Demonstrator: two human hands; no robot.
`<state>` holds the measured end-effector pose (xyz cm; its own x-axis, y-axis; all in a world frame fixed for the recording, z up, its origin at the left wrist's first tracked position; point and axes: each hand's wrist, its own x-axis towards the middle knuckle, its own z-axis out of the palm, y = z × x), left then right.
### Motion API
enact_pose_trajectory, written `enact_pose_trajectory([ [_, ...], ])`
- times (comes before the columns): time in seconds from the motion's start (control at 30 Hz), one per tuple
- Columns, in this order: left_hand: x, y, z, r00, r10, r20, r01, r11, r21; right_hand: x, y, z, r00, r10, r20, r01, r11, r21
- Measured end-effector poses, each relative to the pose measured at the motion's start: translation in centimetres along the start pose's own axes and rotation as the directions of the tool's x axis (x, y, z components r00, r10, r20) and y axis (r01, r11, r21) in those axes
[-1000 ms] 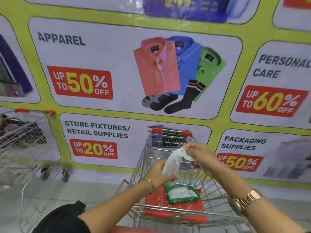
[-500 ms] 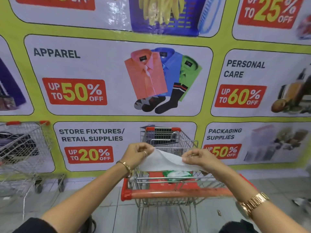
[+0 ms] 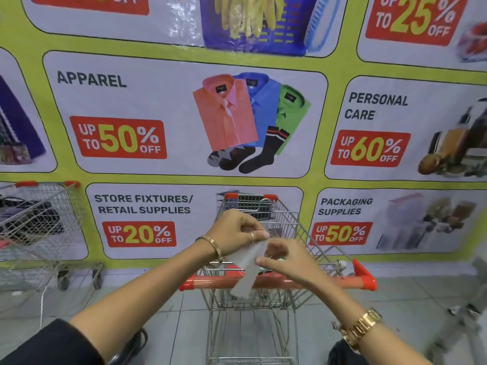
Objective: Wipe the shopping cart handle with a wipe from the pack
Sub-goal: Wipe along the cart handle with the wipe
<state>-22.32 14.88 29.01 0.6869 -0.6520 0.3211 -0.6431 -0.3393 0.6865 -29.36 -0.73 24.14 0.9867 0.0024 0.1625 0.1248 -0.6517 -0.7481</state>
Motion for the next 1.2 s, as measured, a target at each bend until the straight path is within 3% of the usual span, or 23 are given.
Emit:
enact_pose_trajectory([
  [0.17, -0.1, 1.7, 1.0, 0.998, -0.046, 0.037, 0.044, 0.997, 0.06, -1.7, 0.9, 0.5, 0.994, -0.045, -0.096, 0.042, 0.998, -0.042],
  [0.4, -1.3, 3.1, 2.0, 0.992, -0.119, 0.049, 0.115, 0.991, 0.075, -3.5, 2.8, -1.1, 0.981, -0.015, -0.193, -0.015, 0.988, -0.153],
  [0.63, -1.9, 2.7, 1.8, 0.98, -0.191, -0.058, 0.196, 0.976, 0.097, -5.4, 5.3, -4.2, 0.985, -0.012, -0.174, -0.007, 0.994, -0.108],
  [0.87, -3.7, 0.5, 2.0, 0.953, -0.281, -0.109, 0.289, 0.956, 0.057, -6.6, 7.4, -6.0, 0.969, 0.048, -0.241, -0.055, 0.998, -0.024],
  [0.93, -4.7, -0.5, 2.7, 0.948, -0.312, -0.065, 0.316, 0.946, 0.07, -6.9, 8.0, -6.2, 0.972, 0.089, -0.215, -0.091, 0.996, 0.001],
  [1.07, -6.3, -2.6, 4.8, 0.931, -0.364, 0.035, 0.358, 0.926, 0.119, -7.4, 9.2, -6.0, 0.986, 0.164, -0.031, -0.166, 0.983, -0.081],
  [1.2, -6.0, -4.4, 6.9, 0.927, -0.372, -0.044, 0.374, 0.916, 0.146, -6.5, 9.9, -5.2, 0.967, 0.248, -0.058, -0.253, 0.962, -0.103],
])
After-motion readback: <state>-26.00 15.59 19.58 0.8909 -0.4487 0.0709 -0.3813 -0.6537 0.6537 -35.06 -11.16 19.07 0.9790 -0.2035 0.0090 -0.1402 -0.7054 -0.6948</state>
